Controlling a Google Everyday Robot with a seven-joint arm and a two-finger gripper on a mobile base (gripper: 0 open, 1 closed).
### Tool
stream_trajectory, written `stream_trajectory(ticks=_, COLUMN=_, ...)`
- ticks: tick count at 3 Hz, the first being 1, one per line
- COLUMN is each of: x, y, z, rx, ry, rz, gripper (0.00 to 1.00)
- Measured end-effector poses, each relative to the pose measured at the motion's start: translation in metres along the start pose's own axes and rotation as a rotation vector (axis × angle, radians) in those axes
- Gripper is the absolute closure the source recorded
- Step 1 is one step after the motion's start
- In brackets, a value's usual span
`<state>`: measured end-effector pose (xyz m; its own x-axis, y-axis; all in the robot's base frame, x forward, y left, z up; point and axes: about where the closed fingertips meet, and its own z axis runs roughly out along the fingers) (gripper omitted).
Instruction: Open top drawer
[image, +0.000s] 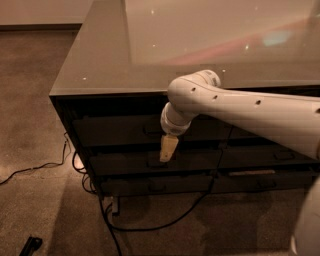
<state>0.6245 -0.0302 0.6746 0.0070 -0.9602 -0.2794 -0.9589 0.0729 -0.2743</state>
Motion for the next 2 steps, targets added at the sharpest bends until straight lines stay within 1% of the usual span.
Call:
stream_trajectory(ticks=1, x=0.012, y=-0.02, z=0.015, rx=0.009, ry=0.053, rz=-0.003, gripper=0.0)
stream_trajectory(ticks=2, x=0.022, y=-0.024, z=0.029, rx=-0.002, ry=0.095, rz=-0.012, gripper=0.0)
